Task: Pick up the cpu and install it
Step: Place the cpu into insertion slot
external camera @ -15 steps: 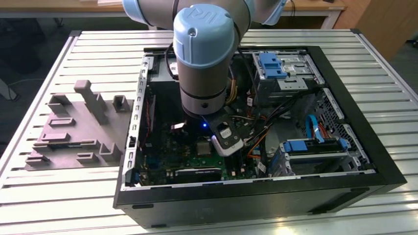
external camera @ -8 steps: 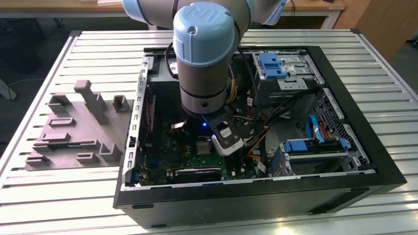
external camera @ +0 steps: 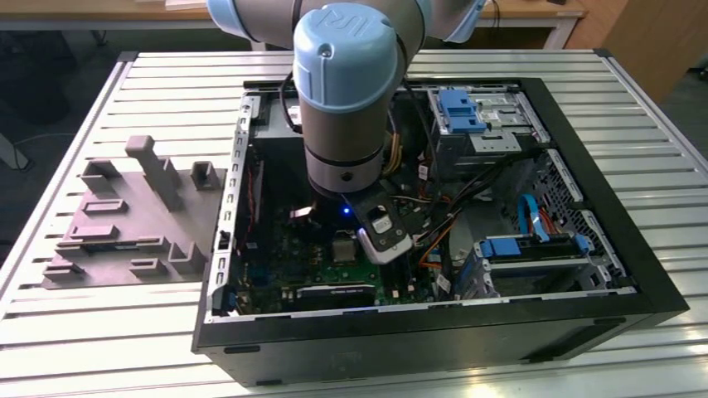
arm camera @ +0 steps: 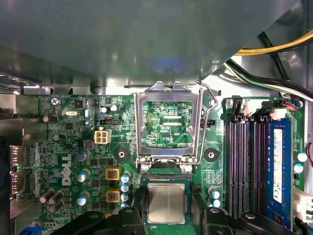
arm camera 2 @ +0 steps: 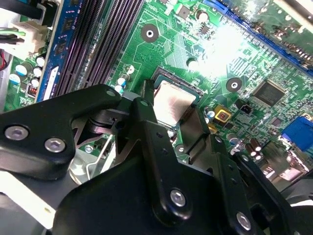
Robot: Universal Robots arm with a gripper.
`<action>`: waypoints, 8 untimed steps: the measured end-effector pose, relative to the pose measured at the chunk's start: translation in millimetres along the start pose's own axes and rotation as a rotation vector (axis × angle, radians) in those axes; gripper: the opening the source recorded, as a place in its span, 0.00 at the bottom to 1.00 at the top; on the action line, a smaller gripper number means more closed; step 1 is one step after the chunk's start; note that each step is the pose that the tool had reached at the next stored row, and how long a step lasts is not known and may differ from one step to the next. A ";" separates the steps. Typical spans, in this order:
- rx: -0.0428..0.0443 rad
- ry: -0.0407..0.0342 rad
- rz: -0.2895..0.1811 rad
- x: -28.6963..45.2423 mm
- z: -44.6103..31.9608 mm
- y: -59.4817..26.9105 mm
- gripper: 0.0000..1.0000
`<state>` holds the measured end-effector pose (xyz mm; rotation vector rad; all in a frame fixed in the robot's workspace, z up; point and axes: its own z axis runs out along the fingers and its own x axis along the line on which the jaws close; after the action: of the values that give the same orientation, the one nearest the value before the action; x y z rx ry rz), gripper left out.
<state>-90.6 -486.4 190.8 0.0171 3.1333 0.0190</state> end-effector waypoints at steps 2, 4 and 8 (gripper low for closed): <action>-0.0001 -0.0001 0.000 0.0 0.2 0.0 0.47; -0.0001 -0.0001 0.000 0.0 0.4 0.0 0.47; -0.0002 -0.0001 0.001 0.0 1.2 0.0 0.47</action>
<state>-90.6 -486.3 189.7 0.0182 3.1332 0.0193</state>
